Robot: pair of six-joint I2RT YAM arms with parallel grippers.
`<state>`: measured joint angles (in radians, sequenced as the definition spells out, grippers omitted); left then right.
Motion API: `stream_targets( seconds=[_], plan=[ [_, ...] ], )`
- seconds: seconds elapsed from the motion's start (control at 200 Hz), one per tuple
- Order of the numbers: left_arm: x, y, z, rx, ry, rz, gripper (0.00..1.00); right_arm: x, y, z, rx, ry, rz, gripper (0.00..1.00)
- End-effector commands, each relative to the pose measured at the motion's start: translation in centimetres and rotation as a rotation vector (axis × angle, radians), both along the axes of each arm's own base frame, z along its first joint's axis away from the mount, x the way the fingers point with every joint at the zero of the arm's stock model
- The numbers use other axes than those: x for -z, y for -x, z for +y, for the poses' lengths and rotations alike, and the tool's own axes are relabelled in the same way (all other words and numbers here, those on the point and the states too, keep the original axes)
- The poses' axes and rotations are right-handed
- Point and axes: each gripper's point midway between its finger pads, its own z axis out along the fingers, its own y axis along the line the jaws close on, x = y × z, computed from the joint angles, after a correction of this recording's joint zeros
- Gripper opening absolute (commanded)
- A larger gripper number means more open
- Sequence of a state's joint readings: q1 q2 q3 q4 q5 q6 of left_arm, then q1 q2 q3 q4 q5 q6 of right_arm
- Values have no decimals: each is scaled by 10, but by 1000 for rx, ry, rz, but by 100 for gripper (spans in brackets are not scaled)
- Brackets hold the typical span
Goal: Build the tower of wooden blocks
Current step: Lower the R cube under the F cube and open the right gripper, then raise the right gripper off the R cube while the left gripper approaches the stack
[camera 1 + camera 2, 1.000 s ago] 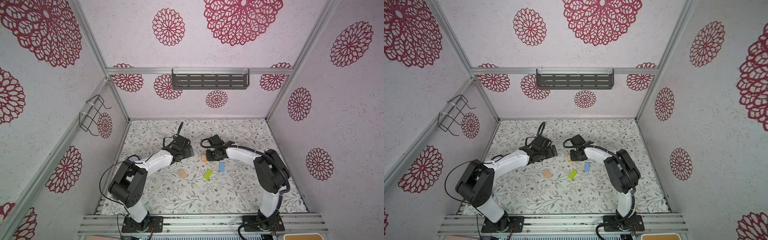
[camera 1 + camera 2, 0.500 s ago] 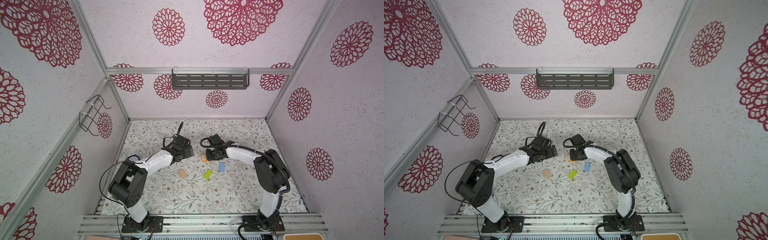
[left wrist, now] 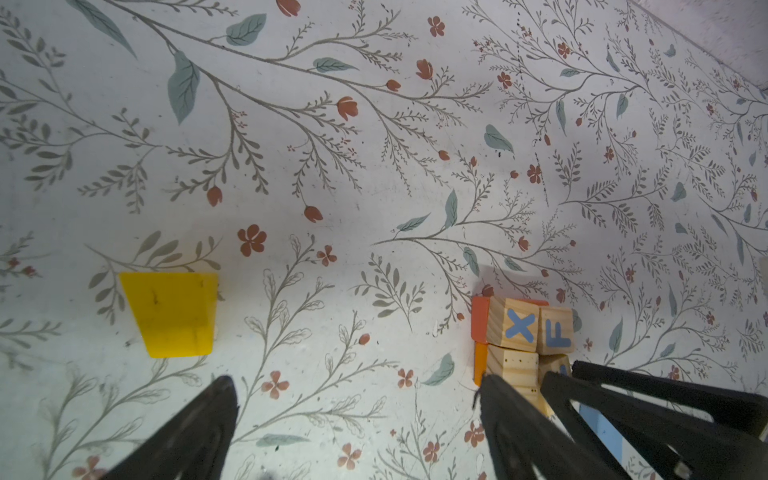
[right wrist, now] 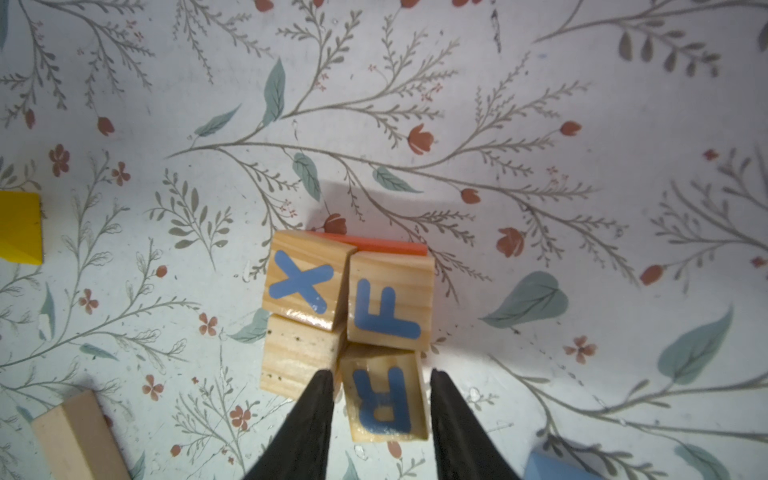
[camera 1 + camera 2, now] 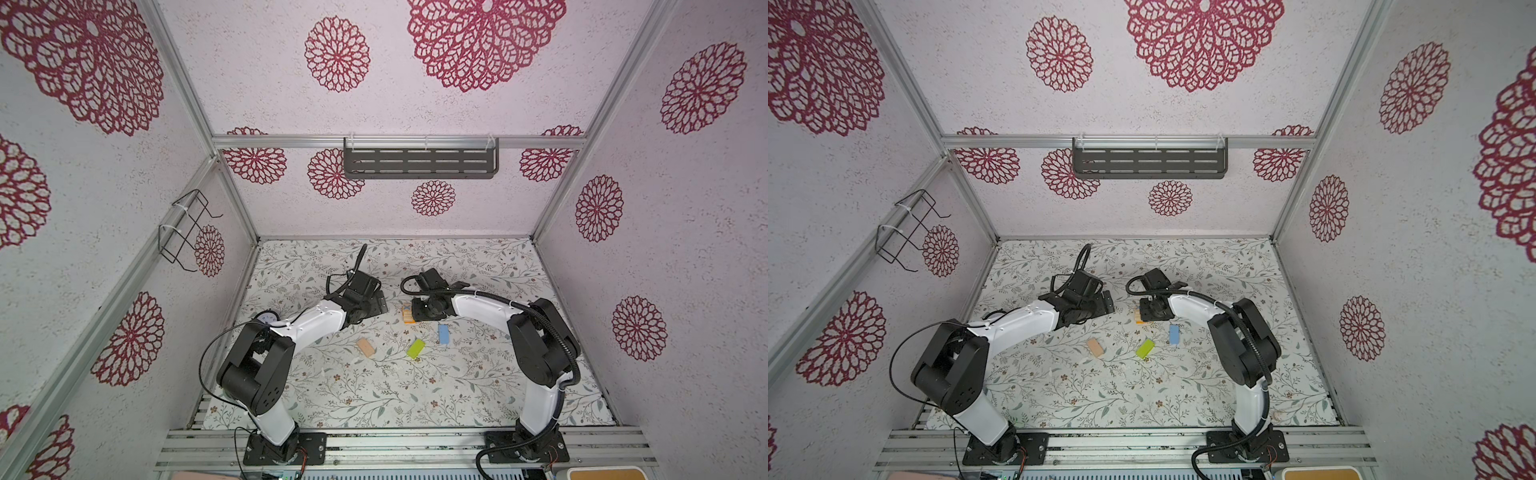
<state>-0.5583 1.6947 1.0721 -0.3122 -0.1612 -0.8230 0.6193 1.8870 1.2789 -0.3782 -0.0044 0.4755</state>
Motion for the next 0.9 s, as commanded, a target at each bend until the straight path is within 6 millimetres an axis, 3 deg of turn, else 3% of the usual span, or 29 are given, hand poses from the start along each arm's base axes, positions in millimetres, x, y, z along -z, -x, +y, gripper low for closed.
stream_targets(
  seconds=[0.0,0.335,0.555,0.821,0.896],
  plan=[
    [-2,4,-5,10,12,-3,93,-19,-10,2,22,-27,-41,42],
    [-3,3,-13,24,17,-4,91,-49,-8,-7,18,-30,-89,42],
    [-3,3,-24,41,18,-2,89,-51,4,-26,-6,1,-96,36],
    [-3,3,-29,44,14,-2,89,-36,21,-39,-23,13,-60,18],
    [-2,3,-30,44,10,0,89,-31,23,-36,-32,5,-46,7]
  ],
)
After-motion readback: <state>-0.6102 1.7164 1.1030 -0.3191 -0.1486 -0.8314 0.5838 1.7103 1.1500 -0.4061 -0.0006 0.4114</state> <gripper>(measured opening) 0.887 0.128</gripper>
